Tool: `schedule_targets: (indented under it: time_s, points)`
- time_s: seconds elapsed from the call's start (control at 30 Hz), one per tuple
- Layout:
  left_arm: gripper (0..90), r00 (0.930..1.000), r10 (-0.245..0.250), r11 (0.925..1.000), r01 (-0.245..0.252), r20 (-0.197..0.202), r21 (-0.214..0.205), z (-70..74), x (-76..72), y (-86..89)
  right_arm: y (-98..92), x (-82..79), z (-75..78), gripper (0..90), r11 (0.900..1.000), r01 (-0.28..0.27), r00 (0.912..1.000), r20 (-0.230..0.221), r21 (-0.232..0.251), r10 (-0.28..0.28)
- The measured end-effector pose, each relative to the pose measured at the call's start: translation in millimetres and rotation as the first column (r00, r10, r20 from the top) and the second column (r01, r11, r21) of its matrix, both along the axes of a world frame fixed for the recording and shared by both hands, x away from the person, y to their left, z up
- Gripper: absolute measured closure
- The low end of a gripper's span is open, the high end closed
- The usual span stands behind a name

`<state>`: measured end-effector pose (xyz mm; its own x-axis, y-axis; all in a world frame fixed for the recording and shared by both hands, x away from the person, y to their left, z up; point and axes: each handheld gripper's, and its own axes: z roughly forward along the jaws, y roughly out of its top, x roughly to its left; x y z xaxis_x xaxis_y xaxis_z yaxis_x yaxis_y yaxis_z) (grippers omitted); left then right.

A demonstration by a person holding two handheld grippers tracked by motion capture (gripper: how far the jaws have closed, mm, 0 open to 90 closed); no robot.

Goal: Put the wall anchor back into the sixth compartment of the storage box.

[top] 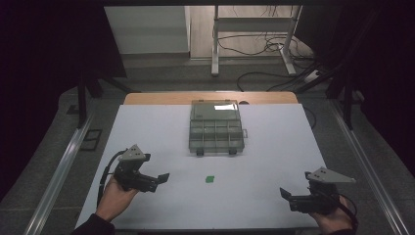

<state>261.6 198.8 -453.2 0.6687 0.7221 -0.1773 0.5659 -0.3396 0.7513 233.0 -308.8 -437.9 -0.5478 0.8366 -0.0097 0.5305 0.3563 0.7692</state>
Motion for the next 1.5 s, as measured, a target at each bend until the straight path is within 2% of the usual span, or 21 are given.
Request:
schedule_targets:
  time_s: [0.13, 0.43, 0.73, 1.03, 1.2, 1.5]
  points:
    - [0.0, 0.9998, -0.012, 0.9999, 0.012, -0.014, 0.003, 0.0, 6.1, -6.3, 0.6, -0.8, 0.2, 0.0, 0.9999, -0.010, 0.9999, 0.008, -0.001, 0.011]
    - [0.0, 0.9980, -0.049, 0.9987, 0.050, -0.040, 0.010, -1.3, 21.8, -25.2, -0.1, 0.0, 0.1, 0.0, 1.0000, 0.003, 1.0000, -0.001, -0.001, -0.003]
    - [0.0, 0.9955, -0.086, 0.9957, 0.087, -0.040, 0.031, -2.3, 35.1, -44.5, 0.1, -0.6, 0.4, 0.0, 1.0000, -0.008, 0.9999, 0.010, 0.002, 0.008]
    - [0.0, 0.9885, -0.138, 0.9901, 0.140, -0.062, 0.016, -5.1, 47.9, -60.2, -0.1, -0.7, 0.4, 0.0, 1.0000, -0.003, 1.0000, 0.007, 0.003, 0.003]
    - [0.0, 0.9818, -0.176, 0.9830, 0.179, -0.071, 0.041, -9.0, 56.3, -70.6, -0.8, -1.0, 0.5, 0.0, 1.0000, -0.002, 0.9999, 0.011, 0.004, 0.002]
    - [0.0, 0.9791, -0.182, 0.9806, 0.188, -0.090, 0.057, -13.5, 66.7, -84.9, -0.9, -0.9, 0.3, 0.0, 1.0000, -0.001, 1.0000, 0.009, 0.002, 0.001]
